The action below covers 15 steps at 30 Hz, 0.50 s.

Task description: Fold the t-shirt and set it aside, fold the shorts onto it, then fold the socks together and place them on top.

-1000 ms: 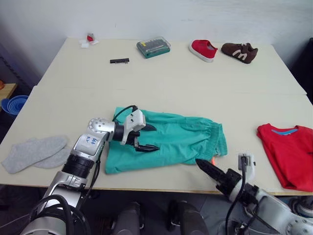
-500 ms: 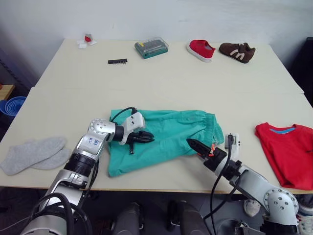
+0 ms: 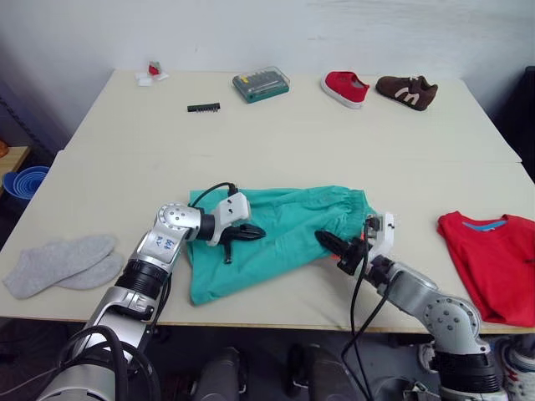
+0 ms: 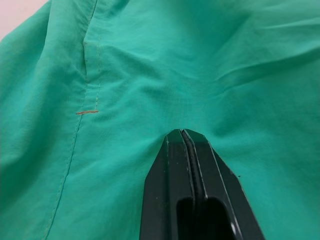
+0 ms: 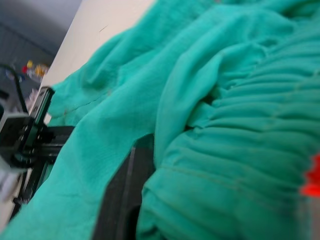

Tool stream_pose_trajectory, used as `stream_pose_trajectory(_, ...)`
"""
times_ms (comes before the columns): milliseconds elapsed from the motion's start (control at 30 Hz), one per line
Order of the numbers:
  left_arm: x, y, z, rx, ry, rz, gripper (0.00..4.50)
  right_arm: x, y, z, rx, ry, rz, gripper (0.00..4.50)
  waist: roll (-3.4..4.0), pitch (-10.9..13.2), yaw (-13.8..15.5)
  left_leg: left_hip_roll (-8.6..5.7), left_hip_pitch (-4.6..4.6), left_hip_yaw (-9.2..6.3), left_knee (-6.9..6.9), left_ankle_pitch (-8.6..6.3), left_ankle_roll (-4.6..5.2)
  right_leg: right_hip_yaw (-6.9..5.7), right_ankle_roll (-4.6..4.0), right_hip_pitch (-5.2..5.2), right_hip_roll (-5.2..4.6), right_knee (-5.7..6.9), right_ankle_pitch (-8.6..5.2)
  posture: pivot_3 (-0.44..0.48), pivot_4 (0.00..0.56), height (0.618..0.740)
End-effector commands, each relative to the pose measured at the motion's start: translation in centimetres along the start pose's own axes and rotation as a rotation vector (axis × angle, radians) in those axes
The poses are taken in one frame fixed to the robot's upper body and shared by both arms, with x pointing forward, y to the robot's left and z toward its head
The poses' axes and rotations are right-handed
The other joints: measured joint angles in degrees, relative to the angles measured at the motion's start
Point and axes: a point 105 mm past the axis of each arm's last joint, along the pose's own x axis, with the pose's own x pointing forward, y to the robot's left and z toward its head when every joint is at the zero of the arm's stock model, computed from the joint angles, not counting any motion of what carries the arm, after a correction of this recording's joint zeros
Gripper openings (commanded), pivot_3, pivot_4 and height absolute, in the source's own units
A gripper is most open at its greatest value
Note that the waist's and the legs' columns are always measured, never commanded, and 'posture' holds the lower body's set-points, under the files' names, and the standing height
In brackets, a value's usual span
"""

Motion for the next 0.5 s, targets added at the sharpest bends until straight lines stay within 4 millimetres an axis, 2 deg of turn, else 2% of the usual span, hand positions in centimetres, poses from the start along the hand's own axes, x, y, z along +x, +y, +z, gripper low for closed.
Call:
stream_pose_trajectory(33, -0.1, 0.0, -1.8, -0.05, 0.055, 0.031, 0.0, 0.2, 4.8, 1.8, -0.264, 0.004, 0.221, 0.04, 0.0, 0.0, 0.01, 0.0, 0.0, -0.01, 0.0, 0.0, 0.0, -0.01, 0.0, -0.01, 0.0, 0.0, 0.0, 0.0, 0.15, 0.74)
stream_pose_trajectory(167, -0.2, 0.5, -1.9, -0.062, 0.053, 0.065, 0.0, 0.5, 8.5, 1.0, -0.56, 0.129, 0.455, 0.04, 0.01, 0.01, -0.02, 0.01, 0.0, -0.01, -0.01, -0.01, -0.02, -0.02, -0.01, -0.03, 0.0, -0.01, -0.01, 0.0, 0.15, 0.74)
stream_pose_trajectory(267, -0.3, 0.8, -2.2, -0.074, 0.056, 0.094, 0.0, 1.6, 10.2, 1.4, -0.632, 0.144, 0.557, 0.04, 0.01, 0.01, 0.02, 0.02, -0.01, -0.04, -0.02, -0.01, -0.02, -0.07, -0.01, -0.01, 0.0, -0.05, -0.01, 0.0, 0.15, 0.74)
stream_pose_trajectory(367, -0.6, 1.5, -2.3, -0.099, 0.052, 0.172, 0.0, 2.7, 11.6, 1.3, -0.785, 0.194, 0.675, 0.04, 0.01, 0.01, -0.03, 0.01, -0.02, -0.03, 0.0, -0.01, -0.01, -0.07, -0.01, -0.02, 0.0, -0.03, -0.01, 0.0, 0.15, 0.74)
stream_pose_trajectory(433, -1.5, 1.9, -1.3, -0.138, 0.003, 0.214, 0.0, 3.4, 11.9, 0.9, -0.856, 0.237, 0.728, 0.04, 0.01, 0.01, -0.07, 0.01, -0.02, -0.03, 0.01, 0.0, -0.01, -0.07, -0.01, -0.03, 0.0, -0.01, 0.0, 0.0, 0.15, 0.74)
stream_pose_trajectory(500, -3.3, 2.0, 0.7, -0.17, -0.083, 0.237, 0.0, 4.4, 11.8, 0.8, -0.924, 0.252, 0.739, 0.04, -0.01, 0.02, -0.36, 0.02, -0.03, -0.02, 0.0, -0.01, -0.02, -0.08, -0.01, -0.06, 0.0, 0.02, -0.01, 0.0, 0.15, 0.74)
